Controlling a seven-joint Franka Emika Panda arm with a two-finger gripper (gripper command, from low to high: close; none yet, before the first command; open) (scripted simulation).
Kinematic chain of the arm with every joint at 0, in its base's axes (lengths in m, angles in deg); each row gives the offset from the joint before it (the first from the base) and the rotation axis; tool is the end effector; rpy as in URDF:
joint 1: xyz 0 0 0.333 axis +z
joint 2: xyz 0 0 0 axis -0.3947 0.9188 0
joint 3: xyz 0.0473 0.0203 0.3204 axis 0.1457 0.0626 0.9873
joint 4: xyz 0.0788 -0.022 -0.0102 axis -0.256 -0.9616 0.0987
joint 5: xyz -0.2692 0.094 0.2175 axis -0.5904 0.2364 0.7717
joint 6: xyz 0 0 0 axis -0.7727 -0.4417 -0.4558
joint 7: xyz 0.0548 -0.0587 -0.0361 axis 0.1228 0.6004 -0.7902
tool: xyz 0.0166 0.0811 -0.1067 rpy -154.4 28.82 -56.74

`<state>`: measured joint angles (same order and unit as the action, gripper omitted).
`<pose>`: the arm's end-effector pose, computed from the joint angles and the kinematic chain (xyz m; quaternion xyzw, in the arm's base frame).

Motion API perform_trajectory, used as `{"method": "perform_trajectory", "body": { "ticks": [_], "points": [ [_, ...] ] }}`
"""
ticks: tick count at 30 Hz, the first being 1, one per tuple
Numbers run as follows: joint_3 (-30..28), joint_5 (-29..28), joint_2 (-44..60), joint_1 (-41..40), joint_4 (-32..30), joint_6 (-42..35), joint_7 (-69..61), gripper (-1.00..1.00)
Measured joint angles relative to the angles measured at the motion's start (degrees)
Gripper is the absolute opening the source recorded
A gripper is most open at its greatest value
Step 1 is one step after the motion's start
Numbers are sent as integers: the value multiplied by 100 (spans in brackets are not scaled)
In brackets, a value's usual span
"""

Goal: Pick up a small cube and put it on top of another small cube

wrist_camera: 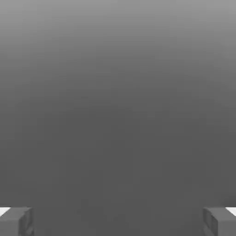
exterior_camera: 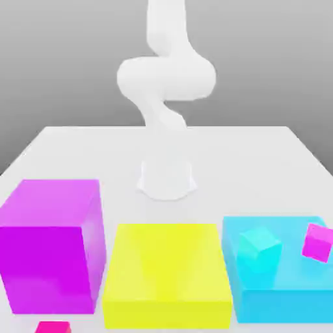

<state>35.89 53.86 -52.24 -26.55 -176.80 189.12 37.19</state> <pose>0.3384 -0.0427 0.6896 -0.8295 0.4111 -0.3504 0.1421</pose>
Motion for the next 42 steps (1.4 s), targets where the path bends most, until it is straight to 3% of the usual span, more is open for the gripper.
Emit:
{"method": "perform_trajectory", "body": {
  "ticks": [3,15,27,35,42],
  "points": [
    [-219,-116,476,-503,24,120,536,0],
    [-201,-323,2182,-2142,-633,934,3638,0],
    [-531,-425,3816,-3258,-1555,1959,6841,0],
    [-787,223,4883,-3828,-2244,2722,8467,0],
    [-286,1031,6103,-4361,-2161,3798,8140,0]
  ]
}}
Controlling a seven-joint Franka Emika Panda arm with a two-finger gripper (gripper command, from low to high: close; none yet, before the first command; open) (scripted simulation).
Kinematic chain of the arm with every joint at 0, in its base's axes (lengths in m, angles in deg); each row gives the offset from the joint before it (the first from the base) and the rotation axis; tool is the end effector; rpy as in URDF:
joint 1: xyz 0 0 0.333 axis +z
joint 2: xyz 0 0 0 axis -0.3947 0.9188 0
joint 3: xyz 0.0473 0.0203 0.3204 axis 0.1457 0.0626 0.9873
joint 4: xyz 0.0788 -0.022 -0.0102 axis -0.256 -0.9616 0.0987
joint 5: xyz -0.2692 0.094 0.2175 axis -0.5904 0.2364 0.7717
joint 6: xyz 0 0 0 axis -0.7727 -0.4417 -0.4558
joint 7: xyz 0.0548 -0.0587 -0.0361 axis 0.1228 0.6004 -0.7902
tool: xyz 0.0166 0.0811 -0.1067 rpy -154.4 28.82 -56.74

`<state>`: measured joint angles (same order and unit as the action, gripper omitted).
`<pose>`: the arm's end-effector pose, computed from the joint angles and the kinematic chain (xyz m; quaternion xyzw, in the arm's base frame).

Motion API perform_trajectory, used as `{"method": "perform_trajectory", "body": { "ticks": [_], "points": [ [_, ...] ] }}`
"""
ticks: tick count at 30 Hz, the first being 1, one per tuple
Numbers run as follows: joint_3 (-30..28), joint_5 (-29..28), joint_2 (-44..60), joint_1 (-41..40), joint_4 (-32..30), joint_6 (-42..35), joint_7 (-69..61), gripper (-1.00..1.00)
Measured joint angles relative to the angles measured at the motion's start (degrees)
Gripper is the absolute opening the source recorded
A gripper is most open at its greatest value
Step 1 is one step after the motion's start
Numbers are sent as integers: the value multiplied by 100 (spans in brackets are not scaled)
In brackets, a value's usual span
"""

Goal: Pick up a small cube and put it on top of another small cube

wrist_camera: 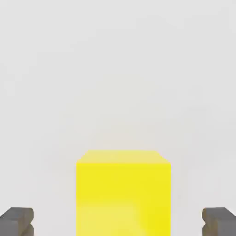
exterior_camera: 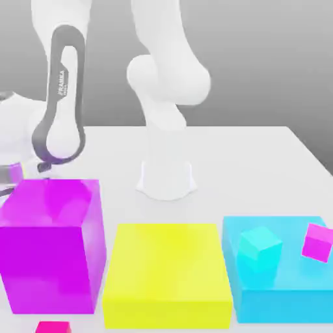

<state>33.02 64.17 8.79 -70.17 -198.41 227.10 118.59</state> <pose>0.2374 -0.3310 0.1524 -0.0867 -0.9962 0.0003 0.0001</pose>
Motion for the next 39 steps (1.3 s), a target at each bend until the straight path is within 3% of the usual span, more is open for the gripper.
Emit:
{"method": "perform_trajectory", "body": {
  "ticks": [1,8,14,18,28,31,39],
  "points": [
    [68,36,119,-60,24,101,-32,-100],
    [104,-23,86,-108,21,107,-2,-100],
    [-227,-582,-989,97,-185,-776,428,-100],
    [-97,-527,-1058,101,334,-1129,2,-100],
    [457,-80,-902,101,1942,-1795,-1494,-100],
    [920,137,-943,393,2325,-2079,-2050,-100],
    [1888,396,-1236,1510,2331,-2547,-2615,-100]
  ]
}}
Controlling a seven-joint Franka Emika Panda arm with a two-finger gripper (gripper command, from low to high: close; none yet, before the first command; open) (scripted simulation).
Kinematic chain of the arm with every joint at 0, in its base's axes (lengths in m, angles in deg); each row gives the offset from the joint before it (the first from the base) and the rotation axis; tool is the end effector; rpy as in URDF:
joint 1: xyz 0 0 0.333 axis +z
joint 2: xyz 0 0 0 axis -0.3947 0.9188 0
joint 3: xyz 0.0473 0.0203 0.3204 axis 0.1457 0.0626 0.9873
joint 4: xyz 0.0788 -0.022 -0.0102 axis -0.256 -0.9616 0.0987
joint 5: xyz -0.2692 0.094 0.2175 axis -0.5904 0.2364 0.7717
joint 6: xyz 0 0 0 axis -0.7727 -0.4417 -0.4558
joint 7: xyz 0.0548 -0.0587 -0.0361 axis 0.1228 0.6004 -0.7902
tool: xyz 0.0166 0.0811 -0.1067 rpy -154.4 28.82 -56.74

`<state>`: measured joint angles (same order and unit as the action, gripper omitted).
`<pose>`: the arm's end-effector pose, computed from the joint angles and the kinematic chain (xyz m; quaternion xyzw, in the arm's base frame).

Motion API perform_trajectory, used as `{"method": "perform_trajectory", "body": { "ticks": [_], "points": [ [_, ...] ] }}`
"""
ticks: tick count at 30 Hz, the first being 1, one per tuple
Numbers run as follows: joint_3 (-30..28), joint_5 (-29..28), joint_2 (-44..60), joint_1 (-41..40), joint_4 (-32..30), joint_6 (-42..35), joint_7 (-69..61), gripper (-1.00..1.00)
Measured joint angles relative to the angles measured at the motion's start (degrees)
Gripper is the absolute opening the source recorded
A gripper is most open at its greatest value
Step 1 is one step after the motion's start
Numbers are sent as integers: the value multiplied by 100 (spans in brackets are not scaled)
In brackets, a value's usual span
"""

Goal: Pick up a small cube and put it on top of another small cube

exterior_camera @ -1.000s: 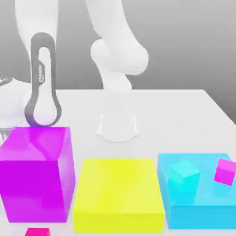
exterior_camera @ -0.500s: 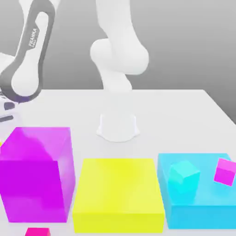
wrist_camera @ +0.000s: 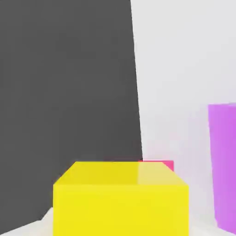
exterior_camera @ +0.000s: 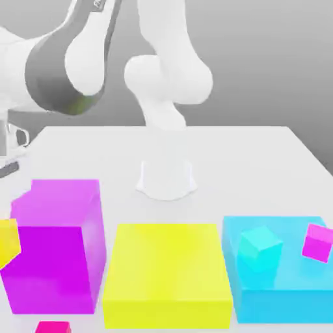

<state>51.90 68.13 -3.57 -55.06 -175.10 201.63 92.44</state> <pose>0.5041 -0.1671 0.3469 -0.4102 0.9037 -0.0063 0.1230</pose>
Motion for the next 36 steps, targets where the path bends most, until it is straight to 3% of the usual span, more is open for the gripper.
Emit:
{"method": "perform_trajectory", "body": {
  "ticks": [12,24,32,33,36],
  "points": [
    [935,-88,-543,1798,-352,-498,-232,-100],
    [1772,-661,-950,3633,-722,-940,-117,-100],
    [1872,-1653,-236,3654,-1179,-99,712,-100],
    [1855,-1750,-121,3677,-1209,27,784,100],
    [1855,-1750,-121,3677,-1209,27,784,100]
  ]
}}
